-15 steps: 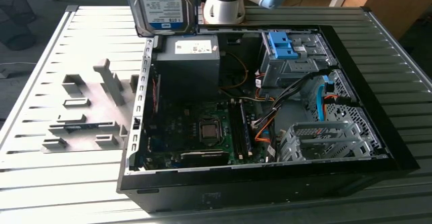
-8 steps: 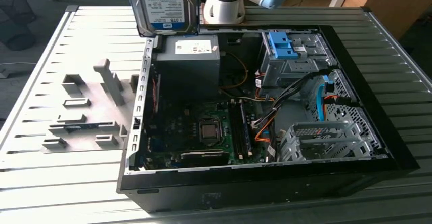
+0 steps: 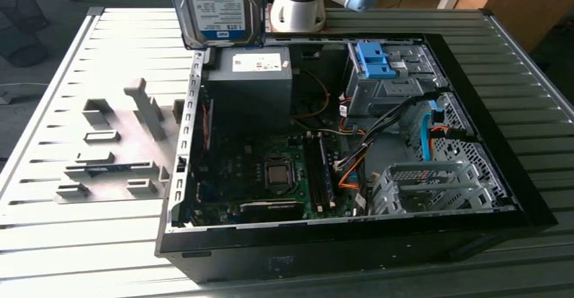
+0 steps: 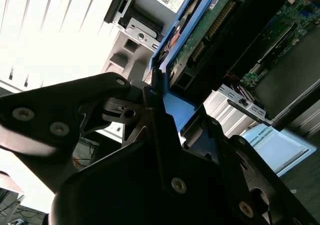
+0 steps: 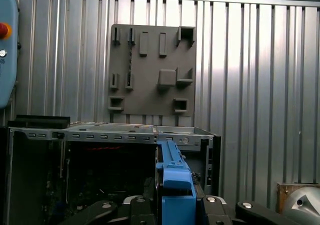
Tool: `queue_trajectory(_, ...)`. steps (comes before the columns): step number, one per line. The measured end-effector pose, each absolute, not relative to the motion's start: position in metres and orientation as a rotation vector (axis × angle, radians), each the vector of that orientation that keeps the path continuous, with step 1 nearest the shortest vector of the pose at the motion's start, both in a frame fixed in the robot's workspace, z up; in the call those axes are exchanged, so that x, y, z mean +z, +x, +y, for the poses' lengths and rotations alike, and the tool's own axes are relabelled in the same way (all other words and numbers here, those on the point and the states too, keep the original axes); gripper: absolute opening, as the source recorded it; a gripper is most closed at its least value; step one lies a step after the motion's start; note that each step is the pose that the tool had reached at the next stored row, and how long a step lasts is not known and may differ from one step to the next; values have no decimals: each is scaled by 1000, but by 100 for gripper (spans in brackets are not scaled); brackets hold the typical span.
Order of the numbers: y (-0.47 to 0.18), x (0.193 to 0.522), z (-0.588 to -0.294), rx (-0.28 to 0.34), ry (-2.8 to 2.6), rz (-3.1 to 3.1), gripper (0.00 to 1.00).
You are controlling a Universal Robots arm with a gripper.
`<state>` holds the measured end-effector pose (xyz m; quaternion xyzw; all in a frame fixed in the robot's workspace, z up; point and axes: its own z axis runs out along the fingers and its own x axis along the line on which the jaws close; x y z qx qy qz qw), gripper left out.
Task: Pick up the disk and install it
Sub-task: 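Pick up the disk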
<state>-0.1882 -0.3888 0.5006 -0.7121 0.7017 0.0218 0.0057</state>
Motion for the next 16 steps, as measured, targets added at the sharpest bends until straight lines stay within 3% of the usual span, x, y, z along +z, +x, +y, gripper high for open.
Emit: queue_trajectory(16, -169, 501, -393, 68, -2229, 2196, 37)
